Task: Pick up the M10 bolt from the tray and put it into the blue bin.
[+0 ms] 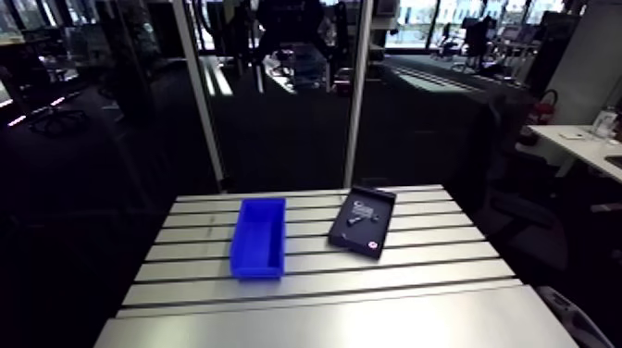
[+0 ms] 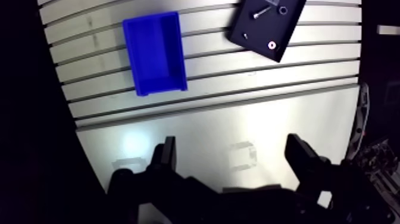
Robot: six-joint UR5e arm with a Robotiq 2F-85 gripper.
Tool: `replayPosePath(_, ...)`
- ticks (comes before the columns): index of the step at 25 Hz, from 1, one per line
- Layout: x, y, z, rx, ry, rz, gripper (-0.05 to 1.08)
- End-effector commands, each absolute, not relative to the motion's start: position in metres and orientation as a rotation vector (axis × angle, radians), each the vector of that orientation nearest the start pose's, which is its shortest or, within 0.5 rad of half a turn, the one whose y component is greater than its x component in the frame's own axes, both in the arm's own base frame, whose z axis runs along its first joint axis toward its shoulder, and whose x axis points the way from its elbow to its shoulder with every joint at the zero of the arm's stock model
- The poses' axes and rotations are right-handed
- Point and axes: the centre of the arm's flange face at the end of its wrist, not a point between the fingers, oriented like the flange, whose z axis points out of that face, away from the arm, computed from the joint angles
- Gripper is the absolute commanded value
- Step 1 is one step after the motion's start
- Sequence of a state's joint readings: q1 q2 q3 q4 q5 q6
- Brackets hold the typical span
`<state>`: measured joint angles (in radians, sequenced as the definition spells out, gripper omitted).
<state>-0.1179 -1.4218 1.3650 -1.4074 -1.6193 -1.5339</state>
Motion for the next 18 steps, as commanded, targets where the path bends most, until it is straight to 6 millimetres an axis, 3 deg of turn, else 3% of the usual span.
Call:
replayPosePath(1,-0.559,-0.044,0.492,0.549,2.984,0.066,0.01)
replayPosePath(11,-0.578,-0.026,0.486,1.089,2.918,-0.009,0.01)
replayPosePath(15,-0.596,-0.002,0.47,1.243,2.838,-0.086,0.01)
replayPosePath(18,-0.61,0.018,0.445,1.301,2.773,-0.083,0.01)
